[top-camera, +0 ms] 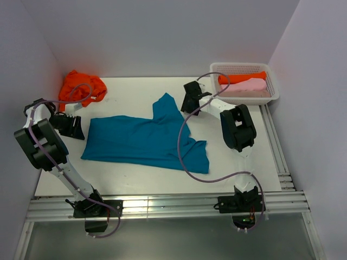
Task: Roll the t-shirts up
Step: Fold the tshirt
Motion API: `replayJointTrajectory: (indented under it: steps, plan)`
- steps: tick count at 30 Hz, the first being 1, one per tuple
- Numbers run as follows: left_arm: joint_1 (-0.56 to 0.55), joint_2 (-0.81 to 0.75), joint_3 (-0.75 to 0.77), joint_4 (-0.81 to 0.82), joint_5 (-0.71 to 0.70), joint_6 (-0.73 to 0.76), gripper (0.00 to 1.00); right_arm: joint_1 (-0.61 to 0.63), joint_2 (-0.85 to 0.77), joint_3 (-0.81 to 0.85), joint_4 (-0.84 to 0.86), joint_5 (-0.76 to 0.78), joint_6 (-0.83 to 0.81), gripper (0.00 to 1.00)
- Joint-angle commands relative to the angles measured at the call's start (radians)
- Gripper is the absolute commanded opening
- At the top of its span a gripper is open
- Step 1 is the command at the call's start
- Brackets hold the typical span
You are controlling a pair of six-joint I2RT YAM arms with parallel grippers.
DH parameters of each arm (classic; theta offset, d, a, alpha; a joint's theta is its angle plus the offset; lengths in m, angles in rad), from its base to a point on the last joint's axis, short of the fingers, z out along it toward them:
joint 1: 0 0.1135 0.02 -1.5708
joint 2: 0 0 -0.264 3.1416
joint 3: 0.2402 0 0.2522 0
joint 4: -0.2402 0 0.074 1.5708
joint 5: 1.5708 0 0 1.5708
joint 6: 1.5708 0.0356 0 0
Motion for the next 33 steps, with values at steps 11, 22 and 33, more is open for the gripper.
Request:
replayJointTrajectory:
  steps: [11, 22, 33]
  plan:
    - [-0.006, -0.013, -0.015, -0.009, 0.013, 0.024, 0.52, -0.021, 0.006, -0.065, 0.233, -0.309, 0.125, 0.51]
    - [-0.017, 0.016, -0.018, 0.001, 0.010, 0.018, 0.50, -0.021, -0.001, -0.064, 0.238, -0.324, 0.119, 0.20]
    - [-0.038, 0.031, -0.052, 0.034, -0.002, 0.009, 0.49, -0.021, -0.099, -0.046, 0.106, 0.028, 0.058, 0.02]
